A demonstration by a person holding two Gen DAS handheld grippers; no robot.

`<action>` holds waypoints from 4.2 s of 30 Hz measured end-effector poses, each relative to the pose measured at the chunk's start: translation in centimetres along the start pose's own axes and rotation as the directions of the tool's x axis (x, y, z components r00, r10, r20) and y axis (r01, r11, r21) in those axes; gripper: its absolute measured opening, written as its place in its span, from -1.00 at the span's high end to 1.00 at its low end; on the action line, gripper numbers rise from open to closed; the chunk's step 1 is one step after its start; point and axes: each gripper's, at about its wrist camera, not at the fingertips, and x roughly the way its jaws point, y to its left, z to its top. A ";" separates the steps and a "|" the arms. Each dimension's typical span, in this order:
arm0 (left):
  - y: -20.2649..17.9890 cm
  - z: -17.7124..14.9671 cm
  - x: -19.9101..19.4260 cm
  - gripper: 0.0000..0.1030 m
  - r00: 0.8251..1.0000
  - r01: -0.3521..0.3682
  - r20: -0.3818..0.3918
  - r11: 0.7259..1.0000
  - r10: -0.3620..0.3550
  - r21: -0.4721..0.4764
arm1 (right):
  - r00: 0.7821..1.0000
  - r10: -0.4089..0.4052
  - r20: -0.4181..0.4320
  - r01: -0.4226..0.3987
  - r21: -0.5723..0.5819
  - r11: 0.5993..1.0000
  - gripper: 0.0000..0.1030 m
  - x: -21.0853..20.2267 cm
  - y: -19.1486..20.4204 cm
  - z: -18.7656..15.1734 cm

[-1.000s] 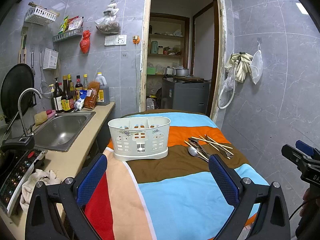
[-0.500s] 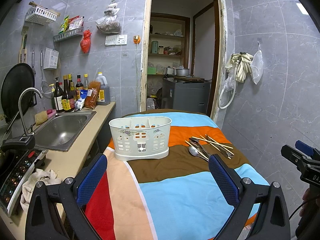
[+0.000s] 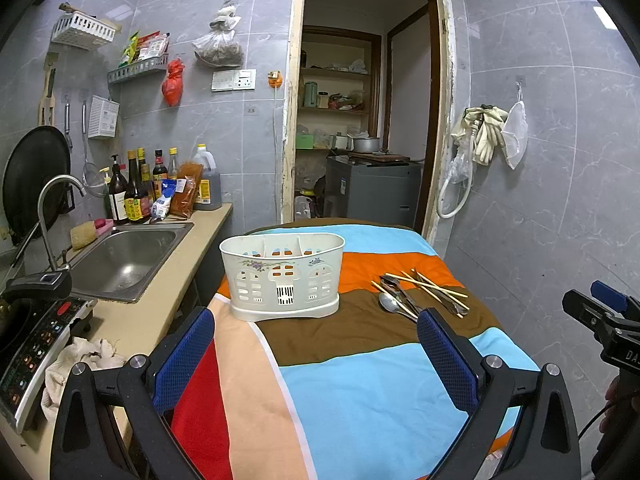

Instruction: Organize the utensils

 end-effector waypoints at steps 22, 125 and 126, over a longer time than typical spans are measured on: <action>0.0 0.0 0.0 -0.98 1.000 0.000 0.000 1.000 0.000 -0.001 | 1.000 -0.001 -0.002 0.001 -0.004 1.000 -0.98 0.2 0.3 -0.4; -10.2 -2.3 34.9 0.86 0.817 0.069 -0.534 0.956 -0.218 -0.285 | 0.666 0.231 -0.709 -0.321 0.007 0.947 0.87 46.6 -5.2 0.4; -10.3 -2.1 34.8 0.87 0.817 0.074 -0.533 0.956 -0.221 -0.283 | 0.662 0.237 -0.711 -0.318 0.020 0.948 0.88 46.5 -5.4 0.4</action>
